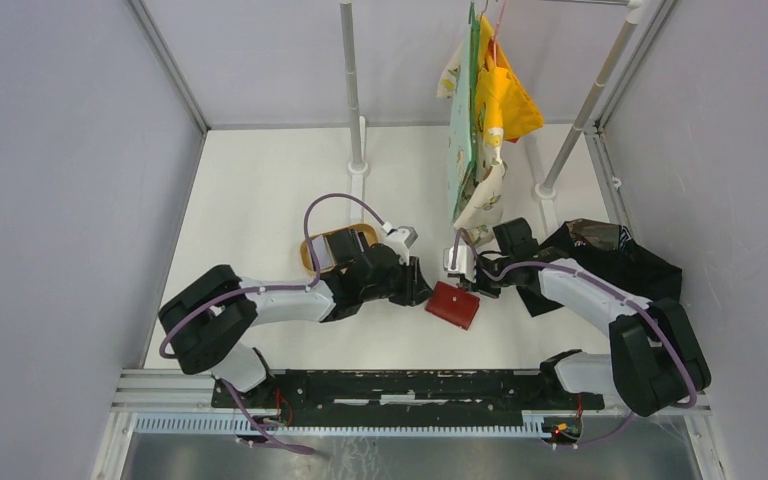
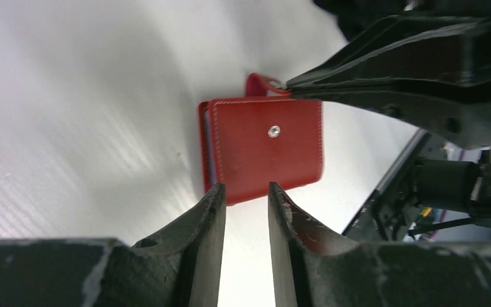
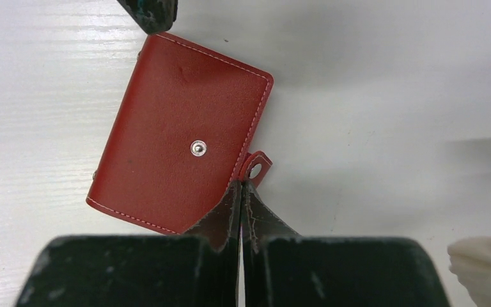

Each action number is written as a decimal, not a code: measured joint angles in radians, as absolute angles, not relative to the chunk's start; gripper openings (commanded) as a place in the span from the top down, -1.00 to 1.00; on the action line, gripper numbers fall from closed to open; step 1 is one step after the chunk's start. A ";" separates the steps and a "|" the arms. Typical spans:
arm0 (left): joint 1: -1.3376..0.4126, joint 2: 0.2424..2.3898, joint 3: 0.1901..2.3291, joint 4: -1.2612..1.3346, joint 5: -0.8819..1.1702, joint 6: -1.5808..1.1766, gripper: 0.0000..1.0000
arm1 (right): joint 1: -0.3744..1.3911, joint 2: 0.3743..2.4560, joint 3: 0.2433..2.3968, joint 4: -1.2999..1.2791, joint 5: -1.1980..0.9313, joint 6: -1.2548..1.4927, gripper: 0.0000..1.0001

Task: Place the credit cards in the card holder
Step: Close the card holder at the center of the board.

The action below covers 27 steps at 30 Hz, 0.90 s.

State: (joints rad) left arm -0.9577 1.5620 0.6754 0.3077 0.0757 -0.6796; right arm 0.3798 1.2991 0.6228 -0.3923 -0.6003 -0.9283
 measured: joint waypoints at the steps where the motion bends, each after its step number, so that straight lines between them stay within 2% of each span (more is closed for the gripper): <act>1: -0.960 1.549 0.675 0.317 0.076 -0.680 0.27 | 0.380 1.293 0.623 -0.392 -0.600 -0.934 1.00; 3: -0.965 1.536 0.676 0.338 0.081 -0.680 0.35 | 0.380 1.285 0.623 -0.392 -0.600 -0.943 1.00; 8: -0.967 1.599 0.710 0.384 0.116 -0.693 0.73 | 0.380 1.260 0.622 -0.392 -0.601 -0.957 1.00; 17: -0.967 1.805 0.815 0.399 0.128 -0.728 0.94 | 0.383 1.234 0.606 -0.391 -0.609 -0.992 0.99; 18: -0.966 1.806 0.818 0.398 0.127 -0.729 0.95 | 0.384 1.234 0.604 -0.391 -0.609 -0.996 0.91; 24: -0.968 1.810 0.818 0.403 0.115 -0.740 0.96 | 0.385 1.225 0.602 -0.390 -0.597 -0.995 0.11; 27: -0.968 1.814 0.818 0.414 0.115 -0.740 0.96 | 0.385 1.202 0.602 -0.384 -0.593 -0.977 -0.01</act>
State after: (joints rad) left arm -0.9684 1.8141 0.8181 0.4145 0.1150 -0.7403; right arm 0.3847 1.2018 0.6018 -0.3840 -0.5930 -0.9771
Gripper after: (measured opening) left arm 0.029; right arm 0.452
